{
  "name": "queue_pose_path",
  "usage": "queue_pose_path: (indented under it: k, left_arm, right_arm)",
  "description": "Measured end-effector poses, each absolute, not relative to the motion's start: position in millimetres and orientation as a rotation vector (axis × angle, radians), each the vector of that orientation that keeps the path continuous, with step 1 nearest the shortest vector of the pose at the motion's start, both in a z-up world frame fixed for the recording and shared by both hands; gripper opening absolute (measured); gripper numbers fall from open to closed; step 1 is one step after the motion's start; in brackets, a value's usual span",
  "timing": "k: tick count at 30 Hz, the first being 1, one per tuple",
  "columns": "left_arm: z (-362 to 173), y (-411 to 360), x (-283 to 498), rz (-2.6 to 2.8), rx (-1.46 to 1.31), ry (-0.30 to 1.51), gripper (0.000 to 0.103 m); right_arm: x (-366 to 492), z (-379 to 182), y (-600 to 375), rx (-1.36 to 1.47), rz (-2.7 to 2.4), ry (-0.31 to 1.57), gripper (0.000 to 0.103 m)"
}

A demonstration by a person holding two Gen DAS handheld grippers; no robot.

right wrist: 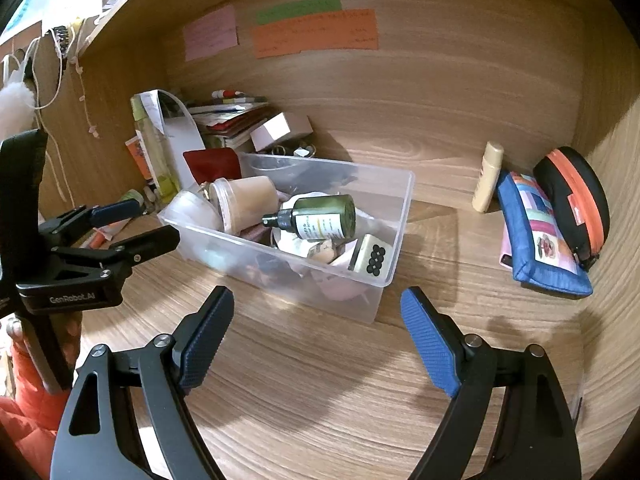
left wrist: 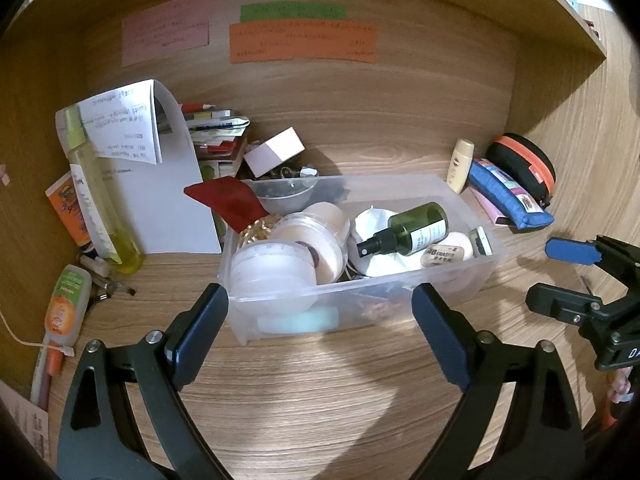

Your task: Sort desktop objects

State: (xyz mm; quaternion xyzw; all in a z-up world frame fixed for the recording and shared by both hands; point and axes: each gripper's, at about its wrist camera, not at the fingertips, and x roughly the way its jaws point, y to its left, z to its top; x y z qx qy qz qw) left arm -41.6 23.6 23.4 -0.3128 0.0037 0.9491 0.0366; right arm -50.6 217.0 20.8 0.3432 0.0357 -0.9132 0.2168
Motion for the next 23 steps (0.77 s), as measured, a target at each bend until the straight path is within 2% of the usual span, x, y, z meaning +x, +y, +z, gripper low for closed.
queue_pose_path:
  k: [15, 23]
  left_arm:
    - [21.6, 23.2, -41.6, 2.881, -0.967, -0.009, 0.094]
    - [18.9, 32.5, -39.6, 2.863, -0.967, 0.049, 0.094]
  right_arm:
    - [-52.7, 17.5, 216.2, 0.974, -2.517, 0.086, 0.084]
    - [-55.2, 14.4, 215.4, 0.984, -2.507, 0.083, 0.084]
